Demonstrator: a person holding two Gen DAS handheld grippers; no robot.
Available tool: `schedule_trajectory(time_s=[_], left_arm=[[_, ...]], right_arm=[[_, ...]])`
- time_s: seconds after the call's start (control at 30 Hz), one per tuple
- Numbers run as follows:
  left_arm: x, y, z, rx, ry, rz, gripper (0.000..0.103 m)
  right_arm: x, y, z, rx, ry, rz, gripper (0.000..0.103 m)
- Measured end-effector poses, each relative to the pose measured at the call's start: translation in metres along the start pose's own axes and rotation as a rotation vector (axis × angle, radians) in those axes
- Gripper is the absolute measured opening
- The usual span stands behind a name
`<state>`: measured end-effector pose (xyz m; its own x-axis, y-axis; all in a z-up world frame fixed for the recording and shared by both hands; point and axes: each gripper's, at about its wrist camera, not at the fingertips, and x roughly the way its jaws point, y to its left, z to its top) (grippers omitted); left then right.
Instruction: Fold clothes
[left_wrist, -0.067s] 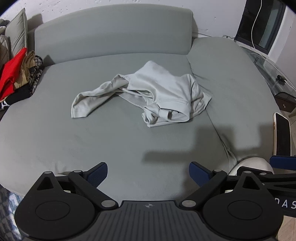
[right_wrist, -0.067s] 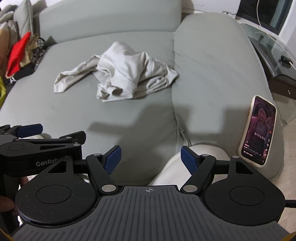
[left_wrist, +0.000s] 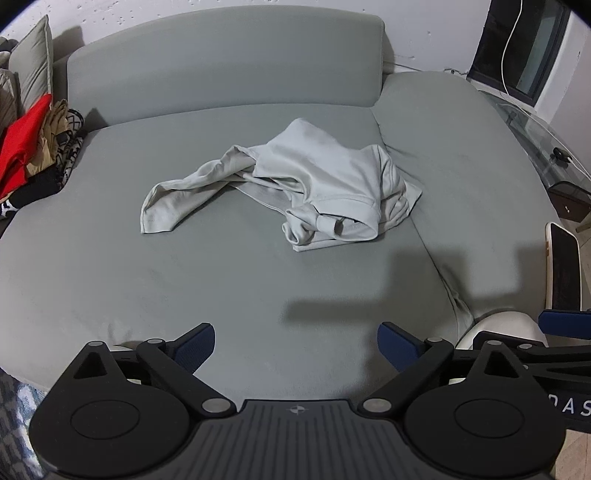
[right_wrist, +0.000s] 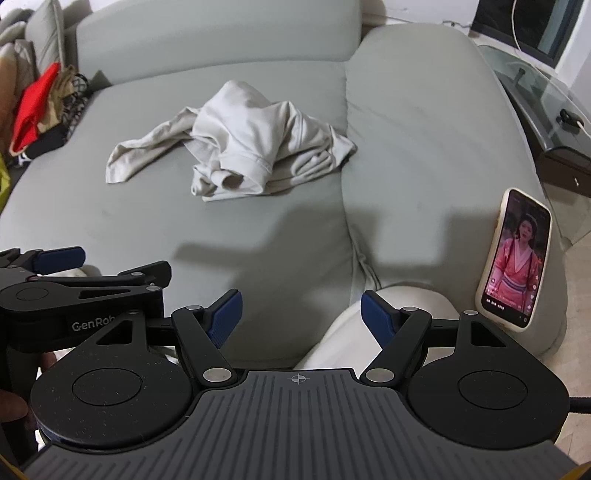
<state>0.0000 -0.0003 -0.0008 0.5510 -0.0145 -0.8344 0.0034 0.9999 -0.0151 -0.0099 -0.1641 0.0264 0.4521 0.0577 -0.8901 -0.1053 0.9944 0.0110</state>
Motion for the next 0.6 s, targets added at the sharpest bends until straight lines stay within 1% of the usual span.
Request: schedule_trajectory(time_s=[0.1, 0.27, 0.6], left_arm=[[0.001, 0.000, -0.001, 0.006, 0.001, 0.001, 0.095], [0.003, -0.001, -0.002, 0.015, 0.004, 0.002, 0.095], [0.004, -0.003, -0.002, 0.024, 0.008, 0.006, 0.095]], right_arm=[[-0.002, 0.002, 0.003, -0.004, 0.006, -0.005, 0.076], [0.008, -0.001, -0.005, -0.007, 0.000, -0.005, 0.076], [0.007, -0.003, -0.007, -0.002, 0.013, -0.006, 0.076]])
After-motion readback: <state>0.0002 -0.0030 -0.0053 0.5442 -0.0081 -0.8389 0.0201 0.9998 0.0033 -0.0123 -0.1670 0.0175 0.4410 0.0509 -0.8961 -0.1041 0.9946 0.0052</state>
